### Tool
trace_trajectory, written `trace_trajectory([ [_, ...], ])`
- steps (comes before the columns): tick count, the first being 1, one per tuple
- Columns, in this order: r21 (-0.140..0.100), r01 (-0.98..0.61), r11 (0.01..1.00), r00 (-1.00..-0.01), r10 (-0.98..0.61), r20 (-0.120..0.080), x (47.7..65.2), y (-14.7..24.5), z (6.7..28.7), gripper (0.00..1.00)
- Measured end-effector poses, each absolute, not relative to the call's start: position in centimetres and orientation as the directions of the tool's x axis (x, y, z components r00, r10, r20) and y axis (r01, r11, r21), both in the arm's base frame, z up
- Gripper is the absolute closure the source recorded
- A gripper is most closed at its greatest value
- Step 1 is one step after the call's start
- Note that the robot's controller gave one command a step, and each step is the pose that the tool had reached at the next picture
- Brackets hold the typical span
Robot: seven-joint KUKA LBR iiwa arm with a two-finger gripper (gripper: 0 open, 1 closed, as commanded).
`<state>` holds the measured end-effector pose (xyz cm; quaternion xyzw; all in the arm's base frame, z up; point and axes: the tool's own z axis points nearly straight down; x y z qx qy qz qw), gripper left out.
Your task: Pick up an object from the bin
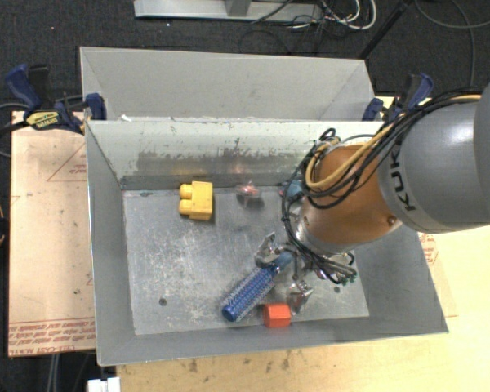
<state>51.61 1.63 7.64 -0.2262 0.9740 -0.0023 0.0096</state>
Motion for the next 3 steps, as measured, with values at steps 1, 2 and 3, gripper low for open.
trace_trajectory([
  [1, -0.007, -0.475, 0.88, -0.88, -0.476, -0.007, 52.5, 5.8, 7.5, 0.0],
  [2, -0.002, -0.626, 0.78, -0.78, -0.626, -0.008, 53.6, 8.4, 13.8, 0.0],
  [3, -0.002, -0.612, 0.791, -0.791, -0.612, -0.007, 51.4, 7.8, 9.6, 0.0],
])
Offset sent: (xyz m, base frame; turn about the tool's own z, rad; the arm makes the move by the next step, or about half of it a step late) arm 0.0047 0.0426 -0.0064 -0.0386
